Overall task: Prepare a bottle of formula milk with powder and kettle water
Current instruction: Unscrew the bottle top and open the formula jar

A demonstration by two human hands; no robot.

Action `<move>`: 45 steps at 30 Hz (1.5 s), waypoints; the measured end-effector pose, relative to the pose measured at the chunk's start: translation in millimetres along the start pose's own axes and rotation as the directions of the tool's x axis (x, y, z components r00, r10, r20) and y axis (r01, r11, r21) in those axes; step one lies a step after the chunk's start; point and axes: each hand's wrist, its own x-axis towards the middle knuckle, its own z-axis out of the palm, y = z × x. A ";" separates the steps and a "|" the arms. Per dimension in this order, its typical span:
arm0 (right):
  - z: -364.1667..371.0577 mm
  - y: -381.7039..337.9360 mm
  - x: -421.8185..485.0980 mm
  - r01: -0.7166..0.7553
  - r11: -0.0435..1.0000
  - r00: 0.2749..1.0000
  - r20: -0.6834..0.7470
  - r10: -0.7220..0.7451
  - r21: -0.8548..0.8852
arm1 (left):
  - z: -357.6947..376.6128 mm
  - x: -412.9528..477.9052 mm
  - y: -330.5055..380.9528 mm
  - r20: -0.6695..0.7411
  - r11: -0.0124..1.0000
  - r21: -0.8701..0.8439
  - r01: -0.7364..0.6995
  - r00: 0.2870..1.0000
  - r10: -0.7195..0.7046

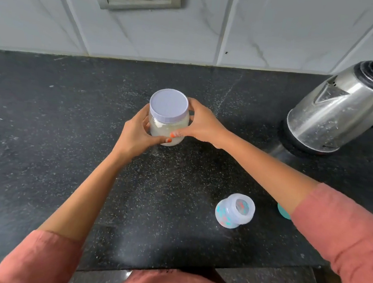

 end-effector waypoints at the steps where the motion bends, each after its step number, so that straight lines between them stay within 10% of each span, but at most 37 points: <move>1: -0.8 -4.7 -7.4 -0.001 1.000 1.000 0.003 0.001 0.008 | -2.8 -5.9 4.7 0.002 1.000 0.003 -0.007 1.000 0.007; 31: 77.5 10.1 -155.8 -0.128 0.992 0.991 -0.033 0.128 -0.016 | 20.0 -161.1 -14.3 0.107 0.999 -0.034 0.035 0.994 -0.031; 45: 62.5 -47.3 -148.9 -0.048 0.820 0.992 0.069 0.106 -0.571 | 45.3 -160.7 -2.4 0.027 0.967 -0.251 0.054 0.998 -0.048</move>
